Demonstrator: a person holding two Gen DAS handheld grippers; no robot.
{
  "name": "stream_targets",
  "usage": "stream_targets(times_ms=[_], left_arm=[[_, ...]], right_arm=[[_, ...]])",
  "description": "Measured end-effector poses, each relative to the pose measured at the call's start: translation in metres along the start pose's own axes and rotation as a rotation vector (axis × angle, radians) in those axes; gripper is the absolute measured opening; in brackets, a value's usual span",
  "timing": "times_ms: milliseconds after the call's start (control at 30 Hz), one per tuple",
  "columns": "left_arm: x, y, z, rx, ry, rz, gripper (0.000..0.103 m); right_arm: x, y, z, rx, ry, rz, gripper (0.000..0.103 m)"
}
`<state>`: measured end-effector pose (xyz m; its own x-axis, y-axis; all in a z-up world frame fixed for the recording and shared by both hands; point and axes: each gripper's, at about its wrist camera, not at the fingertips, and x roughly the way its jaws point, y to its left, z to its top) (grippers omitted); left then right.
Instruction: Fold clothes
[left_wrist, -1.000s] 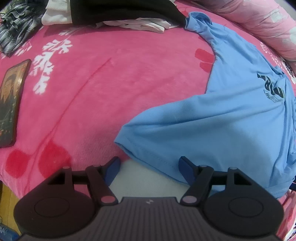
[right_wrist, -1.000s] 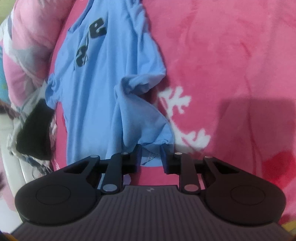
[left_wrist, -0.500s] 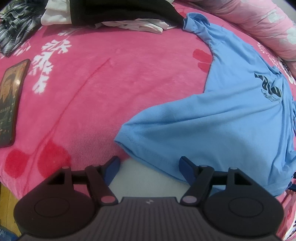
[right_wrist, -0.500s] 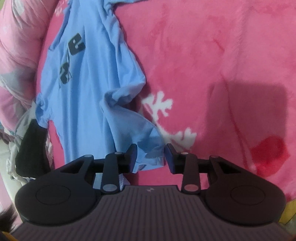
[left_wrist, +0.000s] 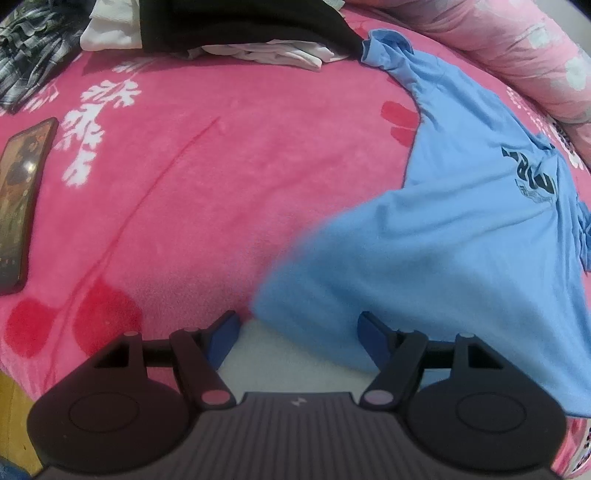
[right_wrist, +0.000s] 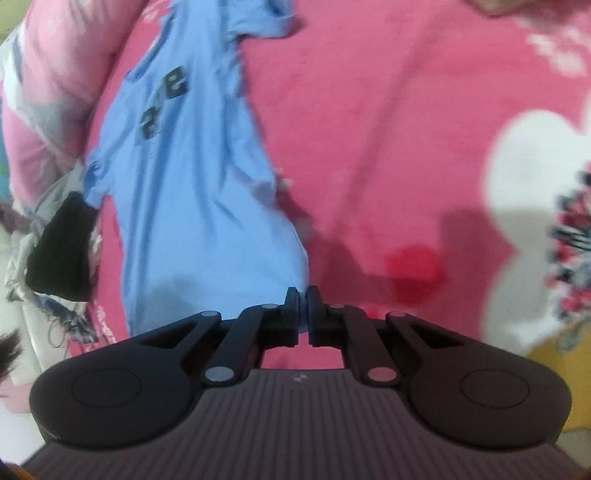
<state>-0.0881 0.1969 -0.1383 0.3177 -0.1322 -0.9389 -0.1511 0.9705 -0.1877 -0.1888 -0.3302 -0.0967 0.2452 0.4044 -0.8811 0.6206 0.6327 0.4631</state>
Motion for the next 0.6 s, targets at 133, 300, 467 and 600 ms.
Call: stream_targets(times_ms=[133,300,467,600], left_arm=[[0.000,-0.001,-0.001,0.016,-0.001,0.002,0.072],[-0.004,-0.002,-0.006,0.024,-0.002,0.022,0.073],[-0.016,0.000,-0.012,-0.020,0.004,0.047,0.073],[-0.037,0.008,-0.019,-0.076,-0.021,0.013,0.073]], right_arm=[[-0.005,-0.017,0.005,-0.016,0.006,-0.078,0.003],[0.022,-0.027,0.009,-0.048,0.067,-0.133,0.004],[0.042,-0.023,0.007,-0.278,0.134,-0.407,0.008],[0.024,-0.012,0.014,-0.448,0.103,-0.489,0.010]])
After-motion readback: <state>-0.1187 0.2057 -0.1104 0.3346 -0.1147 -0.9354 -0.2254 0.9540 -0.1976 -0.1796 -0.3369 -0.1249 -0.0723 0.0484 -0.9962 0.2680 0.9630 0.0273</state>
